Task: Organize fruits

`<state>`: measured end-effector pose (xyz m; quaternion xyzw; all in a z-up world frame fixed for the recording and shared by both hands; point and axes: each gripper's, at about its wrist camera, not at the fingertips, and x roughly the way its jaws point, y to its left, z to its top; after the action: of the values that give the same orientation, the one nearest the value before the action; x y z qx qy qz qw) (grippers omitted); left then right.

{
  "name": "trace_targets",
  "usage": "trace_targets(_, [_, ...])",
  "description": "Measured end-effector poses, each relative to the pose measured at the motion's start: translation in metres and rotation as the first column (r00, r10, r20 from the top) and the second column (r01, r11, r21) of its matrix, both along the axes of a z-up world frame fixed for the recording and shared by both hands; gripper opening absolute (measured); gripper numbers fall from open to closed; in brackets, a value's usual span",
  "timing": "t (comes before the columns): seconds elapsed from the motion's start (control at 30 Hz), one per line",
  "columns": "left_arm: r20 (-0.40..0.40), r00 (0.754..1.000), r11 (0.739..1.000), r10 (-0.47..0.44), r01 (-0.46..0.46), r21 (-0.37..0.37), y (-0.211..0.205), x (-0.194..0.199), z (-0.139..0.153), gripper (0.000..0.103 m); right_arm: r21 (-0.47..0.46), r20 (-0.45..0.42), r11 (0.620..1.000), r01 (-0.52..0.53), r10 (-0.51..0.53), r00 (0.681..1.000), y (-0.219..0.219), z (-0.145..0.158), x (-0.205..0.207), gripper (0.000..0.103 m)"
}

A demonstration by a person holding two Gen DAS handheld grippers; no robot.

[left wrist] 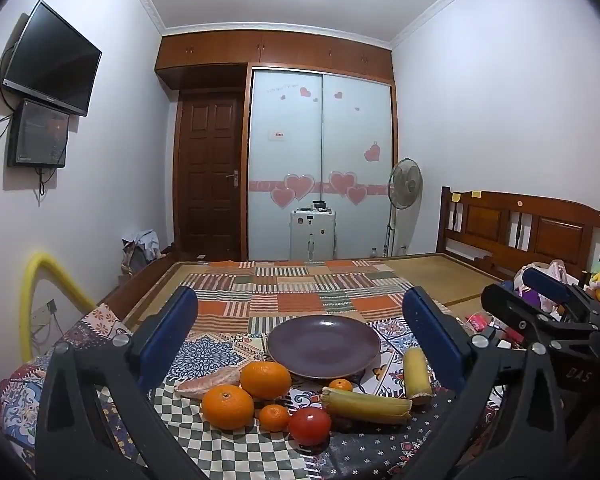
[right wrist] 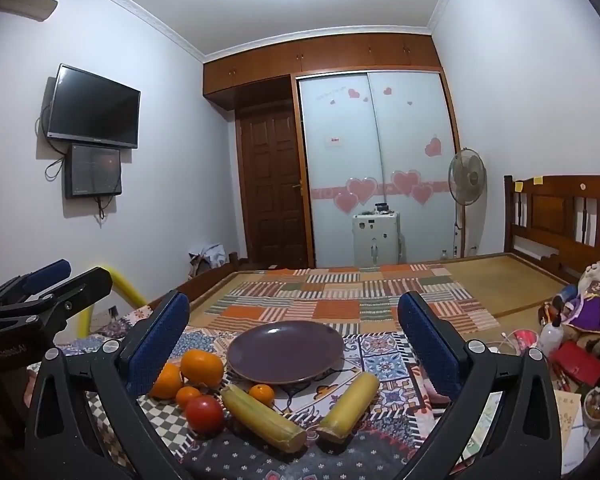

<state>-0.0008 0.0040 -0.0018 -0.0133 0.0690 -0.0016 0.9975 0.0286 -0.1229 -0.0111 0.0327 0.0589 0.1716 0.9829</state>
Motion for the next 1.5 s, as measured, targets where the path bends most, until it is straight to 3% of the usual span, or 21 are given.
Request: trace_targets(1.5, [0.032,0.999,1.0,0.007,-0.007,0.008,-0.0011,-0.0096,0.0022,0.103,0.002,0.028,1.0,-0.007,0.007,1.0,0.0003,0.0084,-0.0089,0.103])
